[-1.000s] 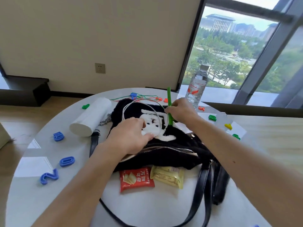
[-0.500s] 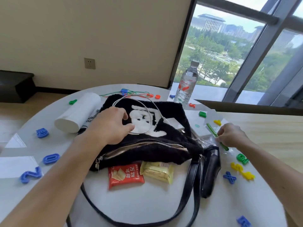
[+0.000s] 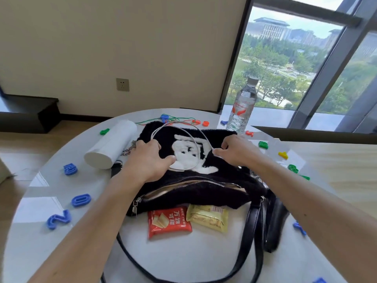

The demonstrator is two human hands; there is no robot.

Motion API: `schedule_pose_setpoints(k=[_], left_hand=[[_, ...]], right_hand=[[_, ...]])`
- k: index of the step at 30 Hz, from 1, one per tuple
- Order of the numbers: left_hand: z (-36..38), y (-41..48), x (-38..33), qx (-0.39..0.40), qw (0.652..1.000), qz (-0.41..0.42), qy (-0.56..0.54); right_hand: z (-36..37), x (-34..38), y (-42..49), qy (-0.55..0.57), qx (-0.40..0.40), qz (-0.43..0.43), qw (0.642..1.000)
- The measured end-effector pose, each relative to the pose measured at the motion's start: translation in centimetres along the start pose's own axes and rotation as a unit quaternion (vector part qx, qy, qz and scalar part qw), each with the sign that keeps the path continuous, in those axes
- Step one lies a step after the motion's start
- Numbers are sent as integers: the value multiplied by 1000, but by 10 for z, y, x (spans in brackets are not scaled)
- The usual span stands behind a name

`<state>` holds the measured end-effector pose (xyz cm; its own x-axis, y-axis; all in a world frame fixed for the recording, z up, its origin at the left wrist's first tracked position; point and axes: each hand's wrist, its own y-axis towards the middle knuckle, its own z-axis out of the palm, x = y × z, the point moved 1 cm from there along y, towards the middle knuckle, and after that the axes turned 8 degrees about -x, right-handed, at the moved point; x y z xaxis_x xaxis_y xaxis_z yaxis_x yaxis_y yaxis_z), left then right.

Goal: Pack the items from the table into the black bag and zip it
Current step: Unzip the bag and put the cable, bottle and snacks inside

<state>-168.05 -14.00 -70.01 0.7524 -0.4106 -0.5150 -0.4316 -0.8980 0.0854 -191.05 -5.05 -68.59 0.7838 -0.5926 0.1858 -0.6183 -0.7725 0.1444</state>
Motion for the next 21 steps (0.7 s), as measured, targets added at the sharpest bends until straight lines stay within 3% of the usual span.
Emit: schedule_pose_setpoints(k=[8,14,21], left_hand=[[-2,3,5,-6,998,14,-61],[1,7,4,-15,981,-30,-189],[8,2,6,-1,978,-47,-202]], right_hand=[[20,7,12,-17,11,49,999],[7,27,24,123,-71,32,989],[42,53,33,228,66,91,967]])
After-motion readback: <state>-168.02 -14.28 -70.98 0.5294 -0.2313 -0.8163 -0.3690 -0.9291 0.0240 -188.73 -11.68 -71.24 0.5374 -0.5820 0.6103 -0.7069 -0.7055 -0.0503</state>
